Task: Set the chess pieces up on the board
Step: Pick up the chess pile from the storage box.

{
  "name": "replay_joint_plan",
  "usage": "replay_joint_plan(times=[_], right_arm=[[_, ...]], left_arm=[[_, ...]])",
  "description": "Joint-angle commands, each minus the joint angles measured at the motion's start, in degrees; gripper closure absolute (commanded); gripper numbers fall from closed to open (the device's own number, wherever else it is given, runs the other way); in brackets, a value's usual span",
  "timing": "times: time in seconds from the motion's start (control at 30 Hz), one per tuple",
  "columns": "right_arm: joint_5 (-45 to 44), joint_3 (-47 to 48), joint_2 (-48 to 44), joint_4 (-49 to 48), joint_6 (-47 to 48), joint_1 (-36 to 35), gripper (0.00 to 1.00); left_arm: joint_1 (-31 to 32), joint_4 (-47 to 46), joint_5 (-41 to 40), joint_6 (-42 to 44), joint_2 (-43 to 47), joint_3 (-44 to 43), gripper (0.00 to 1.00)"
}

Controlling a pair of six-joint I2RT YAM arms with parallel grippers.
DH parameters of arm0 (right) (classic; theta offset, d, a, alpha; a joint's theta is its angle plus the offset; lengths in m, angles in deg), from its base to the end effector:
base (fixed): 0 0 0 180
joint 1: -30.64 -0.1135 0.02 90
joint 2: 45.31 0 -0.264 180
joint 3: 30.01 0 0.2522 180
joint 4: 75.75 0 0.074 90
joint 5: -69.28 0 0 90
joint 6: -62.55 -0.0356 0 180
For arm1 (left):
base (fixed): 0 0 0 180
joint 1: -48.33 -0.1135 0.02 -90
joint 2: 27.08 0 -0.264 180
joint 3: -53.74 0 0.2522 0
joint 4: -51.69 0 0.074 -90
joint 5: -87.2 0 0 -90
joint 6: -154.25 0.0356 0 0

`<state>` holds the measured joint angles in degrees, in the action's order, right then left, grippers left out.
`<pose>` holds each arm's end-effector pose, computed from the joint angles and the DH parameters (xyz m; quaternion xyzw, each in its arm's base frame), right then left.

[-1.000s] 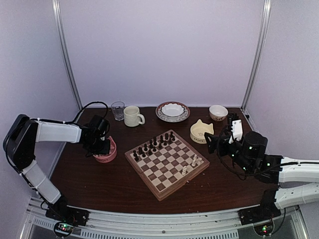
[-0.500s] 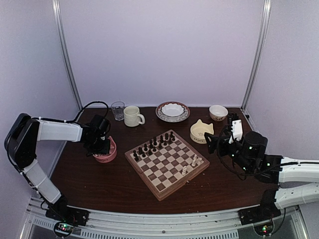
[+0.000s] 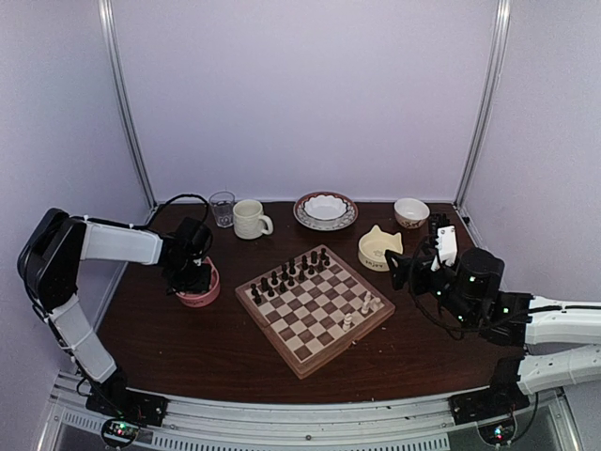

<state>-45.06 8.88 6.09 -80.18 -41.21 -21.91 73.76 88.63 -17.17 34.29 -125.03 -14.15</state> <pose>0.1374 0.1553 0.2502 -0.1148 0.7422 0.2172 0.6235 0.2902 -0.1282 0.1488 -0.0633 0.9705 0.0166 0.2321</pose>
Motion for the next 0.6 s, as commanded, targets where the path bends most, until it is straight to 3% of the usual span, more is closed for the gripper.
replay_joint_plan(times=[0.0,0.37,0.57], right_arm=[[0.1,0.4,-0.7,-0.6,-0.4,0.3,0.01],[0.6,0.6,0.3,-1.1,0.0,0.3,0.01],[1.3,0.8,0.8,-1.3,0.2,0.3,0.01]], left_arm=[[-0.4,2.1,0.2,-0.3,0.6,0.3,0.91],[-0.4,2.1,2.0,0.0,19.3,7.3,0.95],[-0.4,2.4,4.4,0.2,25.3,9.4,0.95]])
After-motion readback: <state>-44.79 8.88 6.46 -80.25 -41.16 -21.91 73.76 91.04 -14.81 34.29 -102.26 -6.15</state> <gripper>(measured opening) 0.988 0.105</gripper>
